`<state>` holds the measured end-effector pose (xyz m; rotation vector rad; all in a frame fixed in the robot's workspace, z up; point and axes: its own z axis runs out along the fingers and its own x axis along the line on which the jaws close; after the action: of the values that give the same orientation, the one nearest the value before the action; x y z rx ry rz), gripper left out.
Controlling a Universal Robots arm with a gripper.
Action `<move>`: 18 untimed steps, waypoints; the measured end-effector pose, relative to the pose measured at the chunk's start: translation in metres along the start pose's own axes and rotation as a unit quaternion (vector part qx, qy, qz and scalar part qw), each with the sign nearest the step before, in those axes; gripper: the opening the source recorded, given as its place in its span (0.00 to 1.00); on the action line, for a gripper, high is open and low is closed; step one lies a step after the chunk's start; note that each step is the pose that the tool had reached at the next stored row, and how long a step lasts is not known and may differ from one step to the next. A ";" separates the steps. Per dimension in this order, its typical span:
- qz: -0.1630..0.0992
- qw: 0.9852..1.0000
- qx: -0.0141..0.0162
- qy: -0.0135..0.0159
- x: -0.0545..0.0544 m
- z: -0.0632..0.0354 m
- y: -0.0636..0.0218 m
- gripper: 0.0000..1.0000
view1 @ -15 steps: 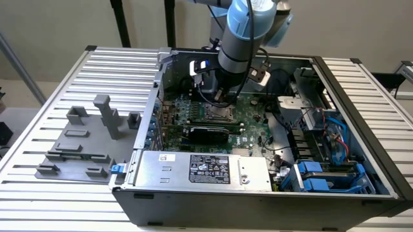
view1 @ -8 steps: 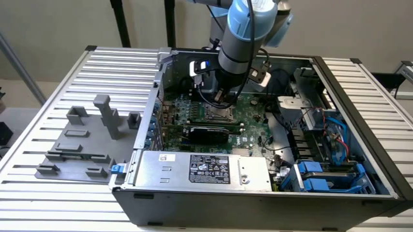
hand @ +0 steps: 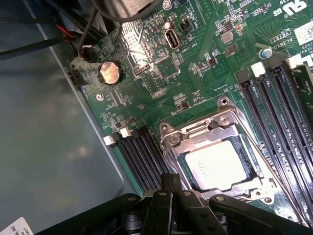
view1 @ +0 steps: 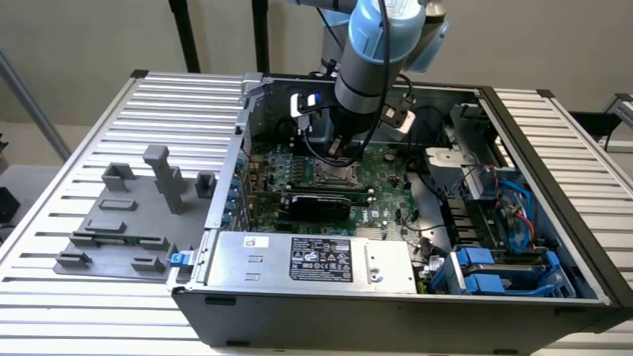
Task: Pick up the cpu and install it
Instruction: 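Install the second cpu locking lever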
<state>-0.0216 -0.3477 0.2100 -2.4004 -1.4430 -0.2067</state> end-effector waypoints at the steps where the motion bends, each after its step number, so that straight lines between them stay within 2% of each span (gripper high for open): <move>1: 0.000 1.000 0.000 0.001 0.000 0.0000 0.0000 0.11; 5: 0.000 1.000 0.001 0.002 0.000 0.0000 0.0000 0.11; 7: 0.000 1.000 0.001 0.003 0.000 -0.0002 0.0001 0.11; 13: 0.000 1.000 0.002 0.002 -0.013 -0.0204 0.0060 0.11; 18: 0.000 1.000 0.001 0.002 -0.022 -0.0277 0.0065 0.11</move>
<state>-0.0250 -0.3785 0.2282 -2.3961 -1.4405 -0.2099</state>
